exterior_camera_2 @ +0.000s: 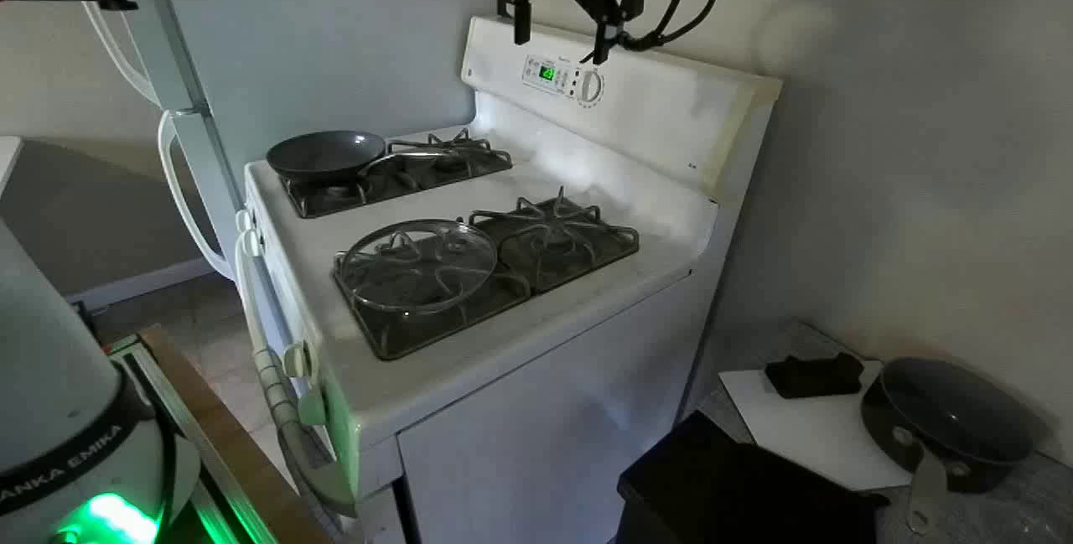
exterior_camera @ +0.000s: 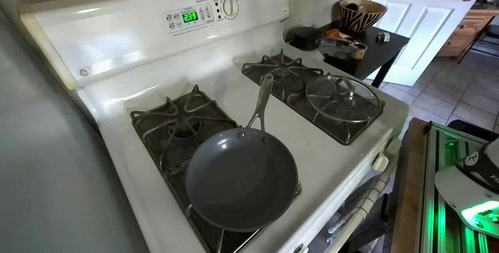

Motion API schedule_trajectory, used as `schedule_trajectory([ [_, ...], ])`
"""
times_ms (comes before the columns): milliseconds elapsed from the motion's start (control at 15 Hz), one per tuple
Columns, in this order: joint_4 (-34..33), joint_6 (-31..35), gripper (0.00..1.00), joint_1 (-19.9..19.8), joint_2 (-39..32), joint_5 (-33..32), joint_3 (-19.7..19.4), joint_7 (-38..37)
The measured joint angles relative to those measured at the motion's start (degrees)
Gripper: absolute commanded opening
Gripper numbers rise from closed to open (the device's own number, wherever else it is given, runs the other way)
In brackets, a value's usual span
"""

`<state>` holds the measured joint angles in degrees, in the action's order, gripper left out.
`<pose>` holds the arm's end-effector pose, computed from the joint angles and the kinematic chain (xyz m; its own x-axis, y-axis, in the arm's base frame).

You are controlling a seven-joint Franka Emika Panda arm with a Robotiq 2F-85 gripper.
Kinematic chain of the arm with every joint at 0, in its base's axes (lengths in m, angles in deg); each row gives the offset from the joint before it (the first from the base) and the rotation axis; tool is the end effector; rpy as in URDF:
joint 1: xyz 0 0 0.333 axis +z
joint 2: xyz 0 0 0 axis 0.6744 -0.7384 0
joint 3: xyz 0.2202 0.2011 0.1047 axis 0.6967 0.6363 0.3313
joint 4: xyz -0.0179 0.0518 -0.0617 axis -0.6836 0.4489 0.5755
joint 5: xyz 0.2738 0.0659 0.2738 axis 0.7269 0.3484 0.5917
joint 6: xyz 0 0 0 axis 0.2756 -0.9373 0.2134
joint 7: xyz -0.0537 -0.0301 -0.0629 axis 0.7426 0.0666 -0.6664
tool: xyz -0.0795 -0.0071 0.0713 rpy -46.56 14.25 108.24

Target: Put the lid on the pan

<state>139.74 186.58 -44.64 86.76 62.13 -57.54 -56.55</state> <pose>0.4444 -0.1960 0.5587 0.9814 0.1489 0.1212 0.1572 -0.9856 -0.0624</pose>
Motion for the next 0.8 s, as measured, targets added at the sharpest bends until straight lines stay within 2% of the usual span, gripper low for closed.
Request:
schedule_trajectory([
  [467,0.0,0.0,1.00,-0.2,0.0,0.0,0.2,0.0],
  [800,4.7,3.0,1.00,-1.7,2.7,-1.7,4.4,-3.0],
])
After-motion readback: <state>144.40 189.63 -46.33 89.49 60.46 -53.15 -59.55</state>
